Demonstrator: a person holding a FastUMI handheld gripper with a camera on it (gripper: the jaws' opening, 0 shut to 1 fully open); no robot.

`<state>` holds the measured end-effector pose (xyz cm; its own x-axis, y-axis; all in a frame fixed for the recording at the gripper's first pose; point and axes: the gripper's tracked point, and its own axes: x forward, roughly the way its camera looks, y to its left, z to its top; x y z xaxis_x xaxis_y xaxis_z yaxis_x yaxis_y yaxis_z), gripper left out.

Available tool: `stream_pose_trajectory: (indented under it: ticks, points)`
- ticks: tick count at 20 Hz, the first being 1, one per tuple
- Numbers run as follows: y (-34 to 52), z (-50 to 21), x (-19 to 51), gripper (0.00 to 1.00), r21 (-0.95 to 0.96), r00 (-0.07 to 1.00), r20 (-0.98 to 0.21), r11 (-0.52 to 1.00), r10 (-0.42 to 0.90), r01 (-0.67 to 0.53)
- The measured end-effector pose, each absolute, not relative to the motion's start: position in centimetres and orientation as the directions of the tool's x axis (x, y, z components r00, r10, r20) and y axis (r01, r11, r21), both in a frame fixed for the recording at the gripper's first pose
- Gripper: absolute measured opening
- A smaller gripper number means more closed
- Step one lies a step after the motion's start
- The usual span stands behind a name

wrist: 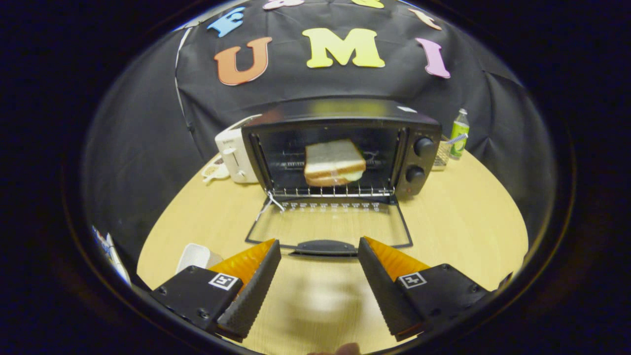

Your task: Open the toaster oven, put the food inside, and close the toaster oven door.

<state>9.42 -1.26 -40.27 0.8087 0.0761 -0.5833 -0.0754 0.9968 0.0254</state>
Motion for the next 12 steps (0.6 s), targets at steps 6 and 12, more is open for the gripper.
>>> stream_pose_trajectory:
  ticks: [6,12]
  points:
    - [-1.9,-45.5,9.7,1.00,0.008,0.762,-0.647,1.000,0.028,-0.030]
    - [-2.1,-47.9,11.2,1.00,-0.006,0.751,-0.660,1.000,-0.019,0.020]
